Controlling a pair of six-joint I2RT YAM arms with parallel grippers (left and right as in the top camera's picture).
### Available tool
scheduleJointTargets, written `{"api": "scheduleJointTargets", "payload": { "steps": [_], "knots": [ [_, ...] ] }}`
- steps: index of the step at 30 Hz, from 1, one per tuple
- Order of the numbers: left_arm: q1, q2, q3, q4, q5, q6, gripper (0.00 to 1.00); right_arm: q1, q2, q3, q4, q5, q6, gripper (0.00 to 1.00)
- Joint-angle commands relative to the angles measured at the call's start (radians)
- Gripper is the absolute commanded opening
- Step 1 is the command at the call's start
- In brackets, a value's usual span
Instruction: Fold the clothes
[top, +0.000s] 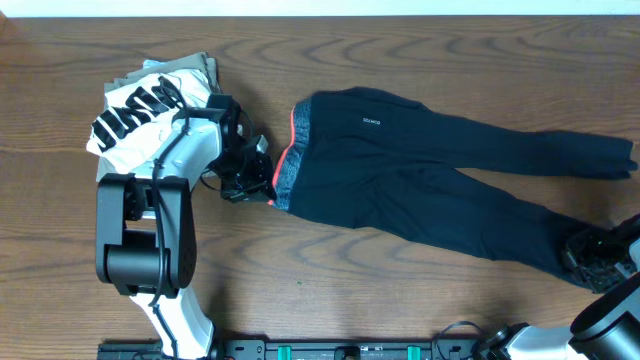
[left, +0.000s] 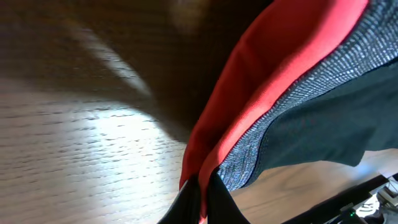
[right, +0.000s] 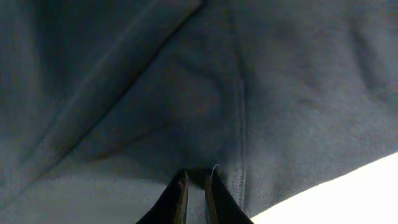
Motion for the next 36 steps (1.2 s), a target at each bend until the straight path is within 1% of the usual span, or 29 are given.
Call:
{"api": "scheduleJointTargets", "payload": {
  "steps": [1, 3, 5, 9, 13, 18, 22, 24, 28, 33, 36],
  "knots": [
    [0.014, -0.011, -0.008, -0.007, -0.026, -0.002, 0.06, -0.01, 0.102, -0.013, 0.078, 0.063, 0.031, 0.11],
    [0.018, -0.011, -0.008, -0.005, -0.035, -0.011, 0.06, -0.011, 0.152, -0.007, 0.121, 0.061, 0.031, 0.11],
    [0.024, -0.011, -0.008, 0.003, -0.056, -0.048, 0.06, -0.011, 0.216, 0.019, 0.148, 0.057, 0.031, 0.12],
    [0.027, -0.011, -0.008, 0.019, -0.056, -0.066, 0.06, -0.01, 0.283, 0.082, 0.14, 0.035, 0.013, 0.11],
    [0.027, -0.011, -0.008, 0.019, -0.056, -0.066, 0.06, -0.008, 0.293, 0.117, 0.116, 0.016, 0.003, 0.11],
    [0.027, -0.011, -0.008, 0.014, -0.055, -0.074, 0.06, -0.008, 0.293, 0.138, 0.067, -0.006, 0.003, 0.21],
    [0.027, -0.012, -0.008, 0.008, -0.029, -0.073, 0.06, -0.008, 0.289, 0.149, 0.019, -0.096, -0.01, 0.28],
    [0.027, -0.012, -0.008, 0.008, -0.029, -0.072, 0.06, -0.008, 0.278, 0.166, -0.015, -0.135, -0.023, 0.31],
    [0.027, -0.013, -0.008, 0.009, -0.029, -0.065, 0.06, -0.008, 0.22, 0.215, -0.096, -0.137, -0.04, 0.33],
    [0.027, -0.016, -0.008, 0.008, -0.03, -0.065, 0.06, -0.014, 0.082, 0.261, -0.188, -0.135, -0.049, 0.34],
    [0.027, -0.02, -0.008, 0.013, -0.03, -0.065, 0.06, -0.036, 0.006, 0.261, -0.226, -0.092, -0.023, 0.37]
  ]
}}
